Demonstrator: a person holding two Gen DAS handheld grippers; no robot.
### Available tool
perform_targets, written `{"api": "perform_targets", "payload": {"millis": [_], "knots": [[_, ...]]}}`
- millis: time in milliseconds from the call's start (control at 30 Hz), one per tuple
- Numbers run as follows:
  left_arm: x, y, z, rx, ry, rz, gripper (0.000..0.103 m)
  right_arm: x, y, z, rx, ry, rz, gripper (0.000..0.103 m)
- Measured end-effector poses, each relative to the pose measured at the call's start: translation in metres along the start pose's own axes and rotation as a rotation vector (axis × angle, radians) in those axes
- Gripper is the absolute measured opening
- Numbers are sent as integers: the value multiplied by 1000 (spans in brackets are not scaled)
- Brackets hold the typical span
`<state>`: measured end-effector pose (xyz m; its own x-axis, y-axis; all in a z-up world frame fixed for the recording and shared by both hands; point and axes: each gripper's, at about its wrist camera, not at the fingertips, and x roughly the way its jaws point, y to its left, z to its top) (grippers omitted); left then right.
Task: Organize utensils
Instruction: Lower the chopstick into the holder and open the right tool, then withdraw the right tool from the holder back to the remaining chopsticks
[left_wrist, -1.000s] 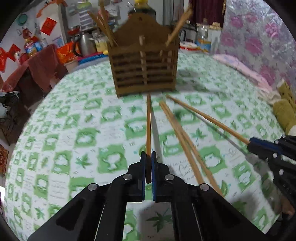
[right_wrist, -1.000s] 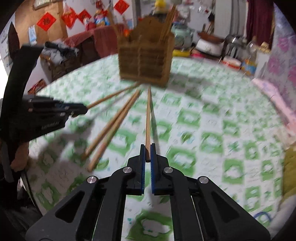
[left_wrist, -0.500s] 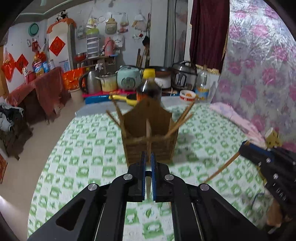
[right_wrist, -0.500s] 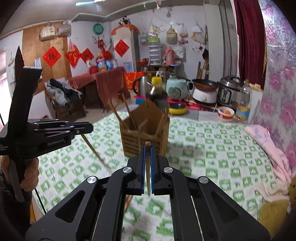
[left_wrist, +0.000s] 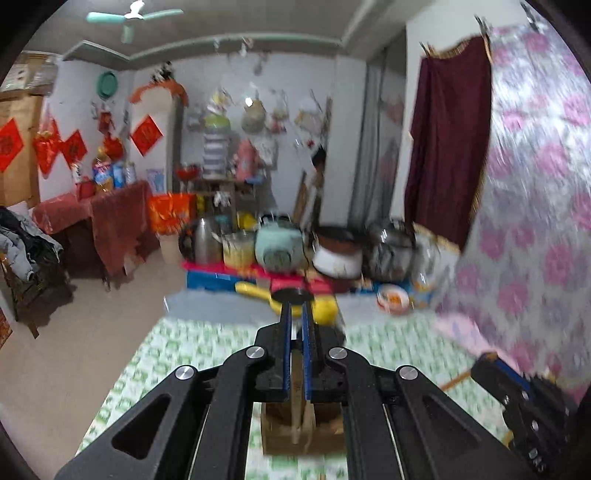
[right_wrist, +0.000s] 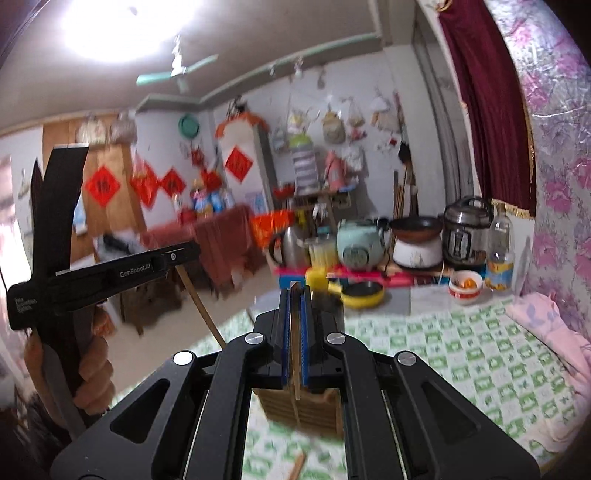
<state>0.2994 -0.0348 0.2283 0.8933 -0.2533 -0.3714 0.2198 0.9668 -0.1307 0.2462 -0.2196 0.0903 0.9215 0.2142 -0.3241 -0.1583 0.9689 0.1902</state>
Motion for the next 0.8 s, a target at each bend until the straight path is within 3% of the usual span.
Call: {"api": "perform_targets", "payload": {"millis": [133,267,333,400,567,700,800], "knots": [[41,3,-13,-23,-15,37,6,43,-9,-16,1,44,-44,6],[94,13,-52,-63,121,8,6,89,-23,-38,14,215,-7,7],[101,21,-64,-92,145,-7,8,93,-26,-42,35,224,-10,11],[102,29,-72,-107,153,-14,16,92,-25,-43,18,223,-20,11],[97,34,-73,-101,161,2,61,84,-21,-42,6,200,-33,14],[86,36,-71,-95,162,22,75,69,-15,-37,-17,171,-46,23],[75,35,-71,-84,150,47,87,54,-9,-34,-31,140,-55,40]]}}
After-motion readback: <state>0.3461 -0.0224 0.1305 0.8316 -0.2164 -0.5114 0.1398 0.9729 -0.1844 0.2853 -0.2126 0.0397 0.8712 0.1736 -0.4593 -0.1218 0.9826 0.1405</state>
